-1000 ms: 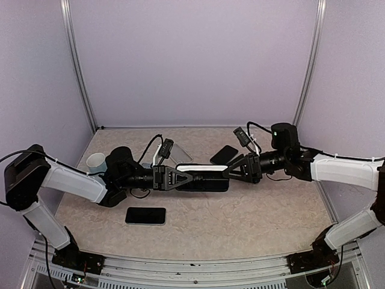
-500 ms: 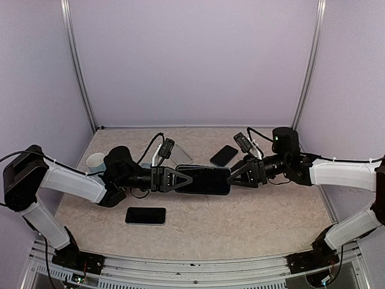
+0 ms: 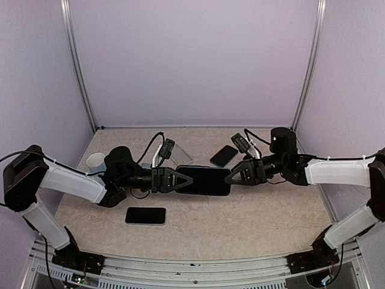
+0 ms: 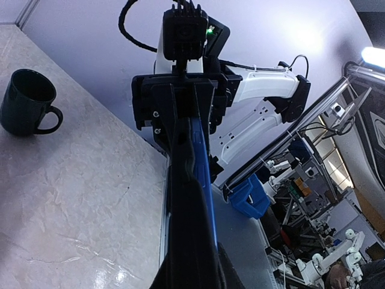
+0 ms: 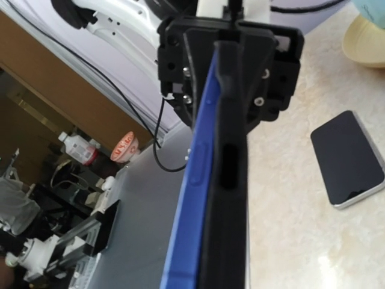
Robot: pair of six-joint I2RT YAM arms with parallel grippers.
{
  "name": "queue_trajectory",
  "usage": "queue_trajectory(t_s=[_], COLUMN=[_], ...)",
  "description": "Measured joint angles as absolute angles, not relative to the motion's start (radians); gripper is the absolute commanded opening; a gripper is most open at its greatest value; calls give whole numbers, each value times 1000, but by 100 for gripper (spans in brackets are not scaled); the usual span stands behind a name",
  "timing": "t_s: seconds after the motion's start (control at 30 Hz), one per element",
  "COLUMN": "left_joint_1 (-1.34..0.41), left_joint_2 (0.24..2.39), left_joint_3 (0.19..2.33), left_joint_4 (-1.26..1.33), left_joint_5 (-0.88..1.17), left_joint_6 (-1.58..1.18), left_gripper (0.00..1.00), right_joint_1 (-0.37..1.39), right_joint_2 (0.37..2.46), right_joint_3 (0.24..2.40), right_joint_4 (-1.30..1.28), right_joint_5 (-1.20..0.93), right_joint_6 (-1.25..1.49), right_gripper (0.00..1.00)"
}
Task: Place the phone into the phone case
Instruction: Press the phone case onto the phone.
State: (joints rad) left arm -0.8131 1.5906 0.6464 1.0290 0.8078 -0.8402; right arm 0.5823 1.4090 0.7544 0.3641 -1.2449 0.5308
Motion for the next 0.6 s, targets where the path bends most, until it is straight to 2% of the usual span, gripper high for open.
queue_trajectory(t_s=[0.1, 0.2, 0.4, 0.5, 0.6], left_joint_1=[-813, -811, -811, -809, -802], left_joint_2=[1591, 1591, 1591, 1591, 1591], left_joint_3=[650, 654, 662, 662, 663], left_joint_4=[1013, 997, 977, 967, 950], left_joint_5=[801, 799, 801, 795, 776], left_joint_6=[-824, -817, -812, -810, -808], left_gripper=[9, 17, 27, 24, 8], right_joint_1=[582, 581, 581, 581, 582], right_joint_2=[1417, 1425, 1434, 1433, 1433], right_joint_3=[754, 754, 759, 785, 818], right_joint_4=[364, 365, 324, 248, 168], right_joint_5=[-1253, -1254, -1234, -1204, -1164], right_joint_6=[550, 548, 511, 467, 420], right_gripper=[0, 0, 0, 0, 0])
